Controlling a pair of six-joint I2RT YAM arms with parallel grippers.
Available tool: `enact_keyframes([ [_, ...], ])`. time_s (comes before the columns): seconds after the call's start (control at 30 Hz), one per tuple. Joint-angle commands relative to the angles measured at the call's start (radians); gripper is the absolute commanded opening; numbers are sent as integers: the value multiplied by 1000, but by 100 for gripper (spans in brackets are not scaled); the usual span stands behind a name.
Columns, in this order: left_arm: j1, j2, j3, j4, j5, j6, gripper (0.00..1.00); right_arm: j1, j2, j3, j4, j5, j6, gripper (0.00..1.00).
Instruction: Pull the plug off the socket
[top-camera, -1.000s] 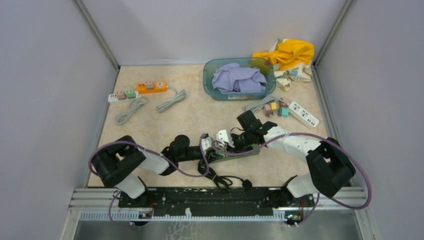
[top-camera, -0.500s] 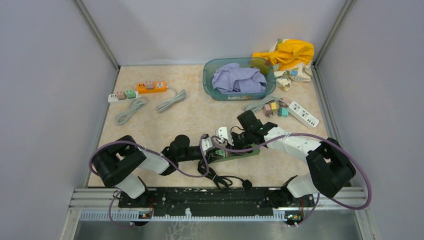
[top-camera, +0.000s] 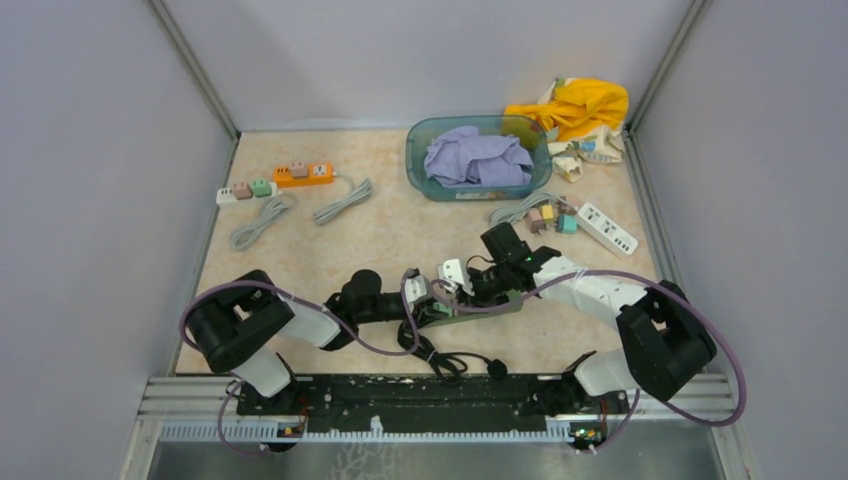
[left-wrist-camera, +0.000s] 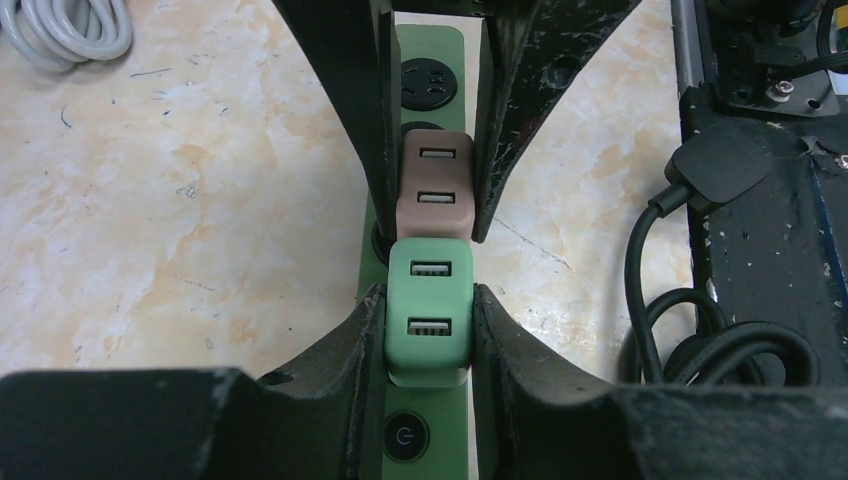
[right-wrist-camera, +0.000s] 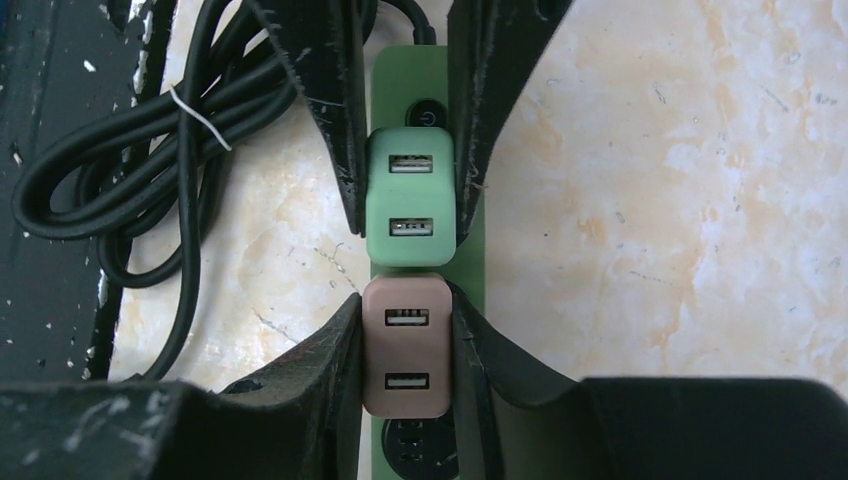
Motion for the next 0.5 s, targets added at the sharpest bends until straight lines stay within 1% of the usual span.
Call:
enact_keyframes([
  [0.0, 0, 24, 8, -41, 8, -5, 1, 32, 6, 47, 164, -74, 175, 0],
  [0.07, -1, 26, 5, -40, 9, -10, 1, 32, 1, 46, 199, -41, 216, 0],
  [0.13, 0, 28, 0, -37, 8, -12, 1, 27, -14, 32, 229, 11, 222, 0],
  [0.23, 0, 31, -8, -29, 5, -13, 1, -9, -28, 21, 218, 33, 183, 0],
  [0.3, 0, 31, -12, -26, 4, -12, 1, -30, -40, 17, 175, 37, 114, 0],
  [0.4, 0, 29, -13, -27, 1, -6, 1, -31, -74, -12, 98, -25, -44, 0],
  [0.47, 1, 30, -12, -27, 1, -3, 1, -23, -84, -28, 70, -107, -77, 0],
])
